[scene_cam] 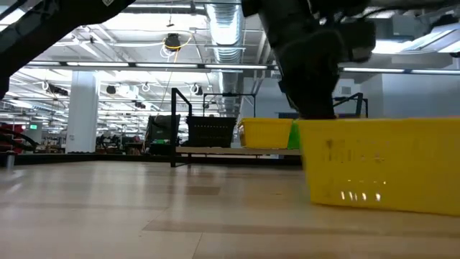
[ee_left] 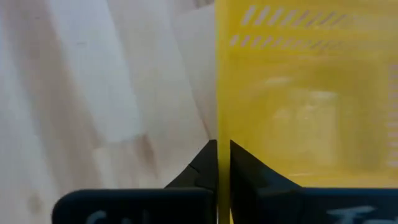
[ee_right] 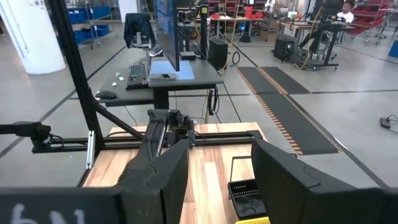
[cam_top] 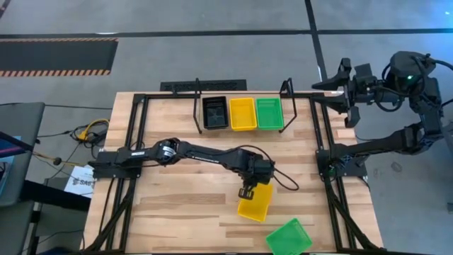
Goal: Stack baskets on shelf by color
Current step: Stack the yellow bin on top of the yellow bin on the shelf
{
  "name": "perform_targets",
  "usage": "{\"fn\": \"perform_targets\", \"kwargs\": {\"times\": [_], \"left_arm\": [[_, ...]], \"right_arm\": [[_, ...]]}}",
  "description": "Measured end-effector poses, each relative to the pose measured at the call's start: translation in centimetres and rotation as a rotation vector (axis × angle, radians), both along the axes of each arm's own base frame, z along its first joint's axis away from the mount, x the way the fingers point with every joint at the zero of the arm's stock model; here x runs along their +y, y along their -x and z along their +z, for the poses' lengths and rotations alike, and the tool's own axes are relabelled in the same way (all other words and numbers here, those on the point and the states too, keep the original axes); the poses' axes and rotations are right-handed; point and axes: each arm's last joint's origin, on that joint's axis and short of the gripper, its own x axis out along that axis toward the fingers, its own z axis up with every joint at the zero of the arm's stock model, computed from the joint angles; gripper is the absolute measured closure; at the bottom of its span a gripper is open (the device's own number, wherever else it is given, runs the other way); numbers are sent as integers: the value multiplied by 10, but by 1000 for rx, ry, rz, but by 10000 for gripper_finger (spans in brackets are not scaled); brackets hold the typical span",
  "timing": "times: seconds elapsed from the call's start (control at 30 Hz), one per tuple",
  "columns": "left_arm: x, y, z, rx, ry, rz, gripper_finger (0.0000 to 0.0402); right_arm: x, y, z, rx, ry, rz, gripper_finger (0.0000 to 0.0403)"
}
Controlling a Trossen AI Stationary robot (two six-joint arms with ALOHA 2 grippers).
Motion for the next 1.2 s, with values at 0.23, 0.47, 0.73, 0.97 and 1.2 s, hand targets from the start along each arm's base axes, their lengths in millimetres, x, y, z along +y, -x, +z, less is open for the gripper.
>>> {"fn": "perform_targets", "kwargs": {"times": [0.23,0.47,0.73,0.97,1.2], "left_arm": [[18,32,85,-78,-99,95,401],[80,91,200,-332,-219,309,401],[161,140,248,-422,-281,437,402],[213,134,232,-418,-226,339,401],[260,122,190,-315,-170,317,401]], "right_arm": [[2,7,1,-15,4,0,206],[3,12,2,-25,6,-2,213],[2,10,1,-22,-15,-4,215],[2,10,1,-25,-58,-8,218],[2,10,1,-28,-92,-12,227]]}}
